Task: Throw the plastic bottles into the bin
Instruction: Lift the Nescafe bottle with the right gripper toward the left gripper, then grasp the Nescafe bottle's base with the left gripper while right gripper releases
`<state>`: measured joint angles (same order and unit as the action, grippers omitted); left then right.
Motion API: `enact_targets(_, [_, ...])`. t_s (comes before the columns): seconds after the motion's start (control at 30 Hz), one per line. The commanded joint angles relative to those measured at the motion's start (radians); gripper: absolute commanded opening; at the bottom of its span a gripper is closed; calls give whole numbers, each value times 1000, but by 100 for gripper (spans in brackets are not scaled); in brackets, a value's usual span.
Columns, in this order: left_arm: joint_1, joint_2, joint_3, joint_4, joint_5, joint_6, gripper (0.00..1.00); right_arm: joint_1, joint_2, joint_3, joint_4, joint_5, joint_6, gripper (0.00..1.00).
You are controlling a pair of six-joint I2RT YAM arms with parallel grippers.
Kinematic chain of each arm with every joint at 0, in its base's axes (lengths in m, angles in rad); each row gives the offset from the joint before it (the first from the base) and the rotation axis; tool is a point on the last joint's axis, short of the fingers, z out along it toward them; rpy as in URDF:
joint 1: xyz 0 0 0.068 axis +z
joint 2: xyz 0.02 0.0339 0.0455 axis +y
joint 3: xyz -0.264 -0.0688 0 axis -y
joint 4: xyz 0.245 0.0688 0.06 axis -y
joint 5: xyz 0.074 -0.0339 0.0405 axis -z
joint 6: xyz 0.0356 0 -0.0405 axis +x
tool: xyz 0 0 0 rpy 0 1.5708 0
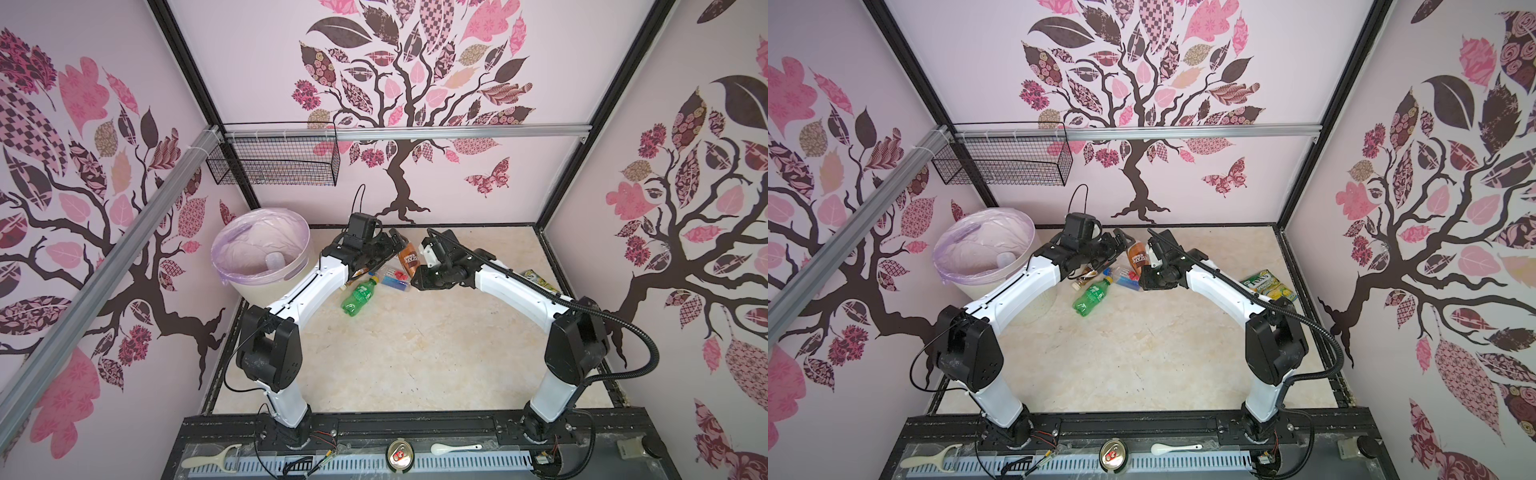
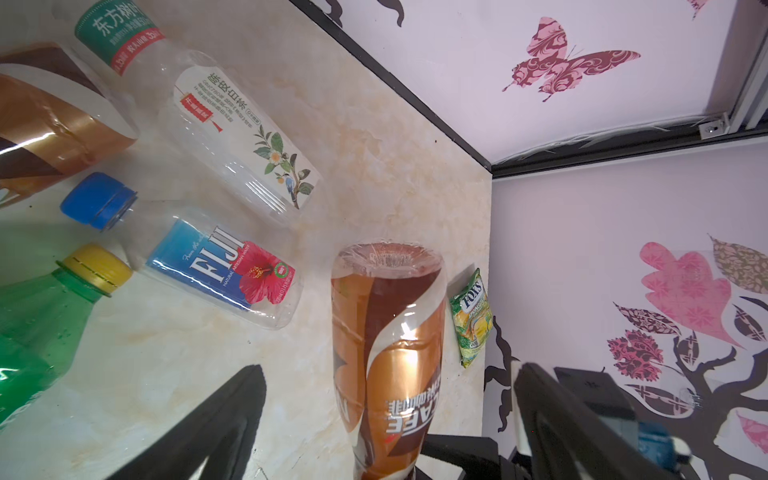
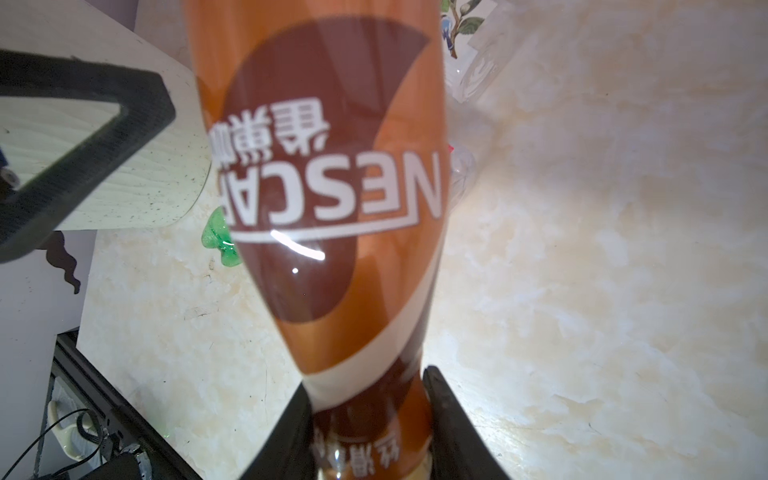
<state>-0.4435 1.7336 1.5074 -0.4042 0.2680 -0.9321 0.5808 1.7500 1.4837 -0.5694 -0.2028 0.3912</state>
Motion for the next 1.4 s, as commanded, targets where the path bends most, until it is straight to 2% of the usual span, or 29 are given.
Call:
enact_targets(0.0, [-15, 20, 50, 13, 0, -4, 98, 7, -70, 55, -13, -16, 27, 29])
enact_targets(0.4, [-11, 53, 93, 7, -8, -10, 94, 37, -78, 96, 1, -56, 43, 29])
enact_targets(0.73, [11, 43, 96, 20, -12, -17, 58, 45, -80, 123, -23, -55, 55, 30])
enact_targets(0.83, [17, 27, 93, 18, -15, -21, 52, 45, -80, 133, -33, -67, 53, 33])
enact_targets(1.03, [15, -4, 94, 4, -41, -19, 49, 45, -84, 142, -33, -91, 46, 48])
enact_targets(1.07, [16, -10, 93, -4, -43, -15, 48, 44, -86, 145, -36, -93, 47, 53])
enact_targets(1.2, [23, -34, 106, -47, -70, 30, 48, 45, -106, 153, -54, -98, 48, 62])
enact_targets(1.27, [33, -42, 117, -84, -90, 60, 48, 45, -129, 138, -52, -93, 41, 75])
enact_targets(1.37, [50, -66, 120, -119, -127, 82, 48, 45, -168, 135, -76, -84, 20, 89])
